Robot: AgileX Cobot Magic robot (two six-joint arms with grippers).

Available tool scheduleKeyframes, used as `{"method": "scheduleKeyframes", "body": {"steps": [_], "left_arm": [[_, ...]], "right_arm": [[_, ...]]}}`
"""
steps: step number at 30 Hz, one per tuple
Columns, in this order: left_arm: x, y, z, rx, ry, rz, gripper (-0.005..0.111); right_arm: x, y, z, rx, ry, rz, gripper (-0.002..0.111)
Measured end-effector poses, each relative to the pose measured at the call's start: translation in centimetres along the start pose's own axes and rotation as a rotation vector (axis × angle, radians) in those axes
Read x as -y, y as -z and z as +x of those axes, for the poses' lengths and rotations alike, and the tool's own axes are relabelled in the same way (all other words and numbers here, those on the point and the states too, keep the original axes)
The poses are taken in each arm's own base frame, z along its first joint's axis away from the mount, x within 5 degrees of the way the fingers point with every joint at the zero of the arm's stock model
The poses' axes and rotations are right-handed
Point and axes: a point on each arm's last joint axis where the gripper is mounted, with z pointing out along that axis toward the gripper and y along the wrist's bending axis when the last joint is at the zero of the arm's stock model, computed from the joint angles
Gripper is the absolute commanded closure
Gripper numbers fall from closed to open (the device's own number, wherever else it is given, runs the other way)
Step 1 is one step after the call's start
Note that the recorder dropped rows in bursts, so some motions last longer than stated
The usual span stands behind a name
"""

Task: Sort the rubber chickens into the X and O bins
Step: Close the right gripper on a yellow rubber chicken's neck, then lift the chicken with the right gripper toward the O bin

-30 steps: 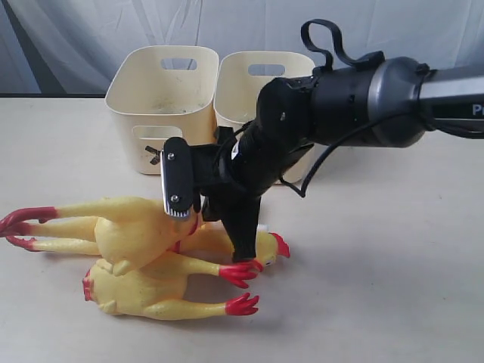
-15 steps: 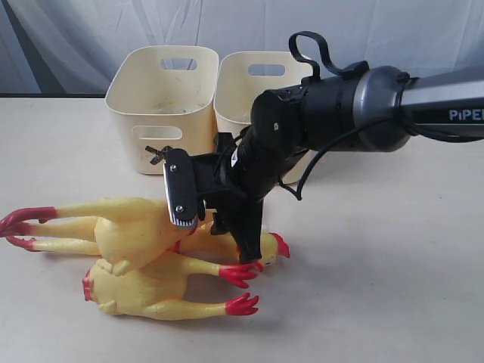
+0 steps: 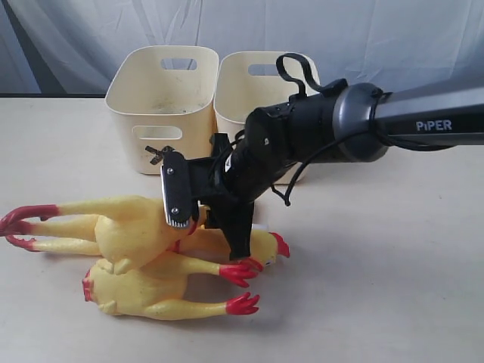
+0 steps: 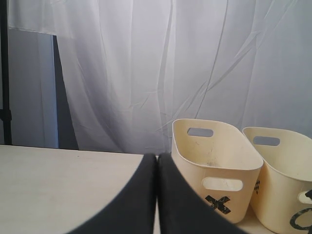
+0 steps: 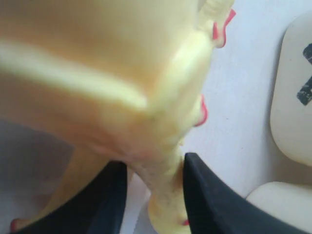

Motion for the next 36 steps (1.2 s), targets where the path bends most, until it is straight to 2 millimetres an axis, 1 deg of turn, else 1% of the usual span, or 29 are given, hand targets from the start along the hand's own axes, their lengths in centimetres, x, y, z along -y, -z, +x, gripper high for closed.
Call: {"method": "scheduleKeyframes", "body": {"steps": [5,7,9,12,14,28,31,36], "left_arm": [[0.0,0.0,0.0,0.000,0.000,0.000,0.106],[0.0,0.0,0.0,0.000,0.000,0.000,0.106],[0.0,0.0,0.0,0.000,0.000,0.000,0.106],[0.0,0.0,0.0,0.000,0.000,0.000,0.106],[0.0,0.0,0.0,0.000,0.000,0.000,0.106],[0.0,0.0,0.0,0.000,0.000,0.000,0.106],[0.0,0.0,0.0,0.000,0.000,0.000,0.106],[0.0,0.0,0.0,0.000,0.000,0.000,0.106]], "right_arm": [[0.1,-0.7,0.1,0.002,-0.002,0.019,0.072],[0.1,-0.8,0.1,0.001,-0.002,0.022,0.073],[0.1,-0.9,0.1,0.002,-0.002,0.026,0.081],[0.2,-0.9,0.2,0.001,0.005,0.028,0.099],[0.2,-0.9,0.2,0.001,0.008,0.030,0.109],[0.2,-0.9,0.2,-0.001,0.014,0.030,0.109],[0.2,-0.4,0.1,0.000,0.017,0.027,0.109],[0.4,1.1,-0.3,0.008,0.005,0.027,0.109]]}}
